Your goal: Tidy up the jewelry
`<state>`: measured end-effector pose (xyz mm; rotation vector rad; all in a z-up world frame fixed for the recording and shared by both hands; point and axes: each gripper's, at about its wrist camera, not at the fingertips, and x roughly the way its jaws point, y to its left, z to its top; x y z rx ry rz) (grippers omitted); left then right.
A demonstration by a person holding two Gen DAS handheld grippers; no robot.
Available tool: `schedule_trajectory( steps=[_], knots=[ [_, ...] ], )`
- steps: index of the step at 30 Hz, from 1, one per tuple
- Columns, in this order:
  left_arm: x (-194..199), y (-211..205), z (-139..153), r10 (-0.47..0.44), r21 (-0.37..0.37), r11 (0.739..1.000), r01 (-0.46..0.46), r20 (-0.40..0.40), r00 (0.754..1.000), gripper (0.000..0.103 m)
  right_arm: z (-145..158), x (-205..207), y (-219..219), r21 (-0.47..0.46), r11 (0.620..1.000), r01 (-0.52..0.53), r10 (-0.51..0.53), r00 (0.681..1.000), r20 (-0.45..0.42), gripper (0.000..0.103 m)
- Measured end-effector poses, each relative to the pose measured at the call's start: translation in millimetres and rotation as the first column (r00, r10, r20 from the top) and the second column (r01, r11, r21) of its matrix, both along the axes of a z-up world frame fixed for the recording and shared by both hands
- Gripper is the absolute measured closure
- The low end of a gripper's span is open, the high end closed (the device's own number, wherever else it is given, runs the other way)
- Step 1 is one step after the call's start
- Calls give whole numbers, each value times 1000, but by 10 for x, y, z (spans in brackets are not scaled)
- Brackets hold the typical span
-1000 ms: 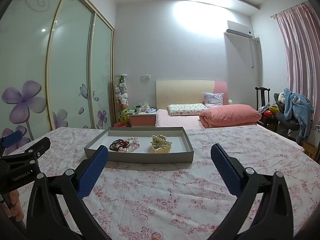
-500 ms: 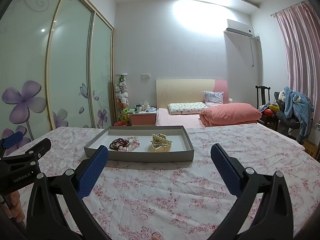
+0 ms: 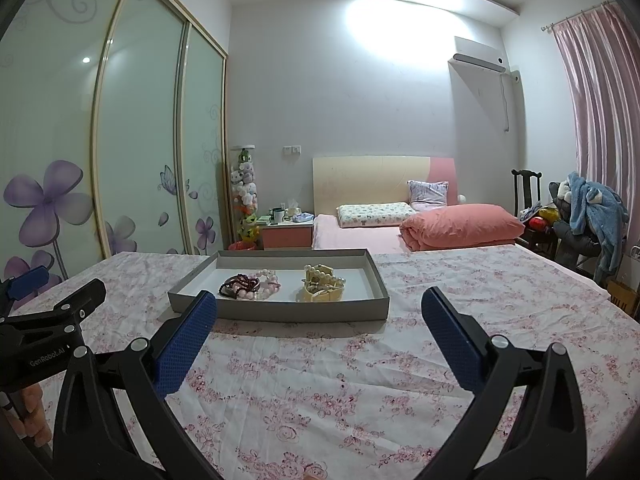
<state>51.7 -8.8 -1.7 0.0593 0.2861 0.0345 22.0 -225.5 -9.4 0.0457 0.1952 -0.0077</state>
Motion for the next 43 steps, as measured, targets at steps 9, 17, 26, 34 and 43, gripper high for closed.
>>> schedule_trajectory(
  steps=[9, 17, 26, 34, 43],
  knots=[
    [5, 5, -6, -1, -2, 1000, 1, -4, 1000, 5, 11, 10, -13, 0, 1000, 0, 0, 1000, 0, 2],
    [9, -6, -30, -6, -1, 1000, 6, -11, 1000, 4, 13, 6, -13, 1, 1000, 0, 0, 1000, -2, 2],
    [0, -26, -30, -14, -2, 1000, 14, -17, 1000, 4, -19, -16, -2, 4, 1000, 0, 0, 1000, -4, 2],
    [8, -37, -16, -12, -4, 1000, 12, -15, 1000, 5, -19, -14, -1, 4, 1000, 0, 0, 1000, -5, 2],
    [1, -41, -11, -14, -13, 1000, 14, -18, 1000, 4, -10, -6, -10, 5, 1000, 0, 0, 1000, -6, 2]
  ],
)
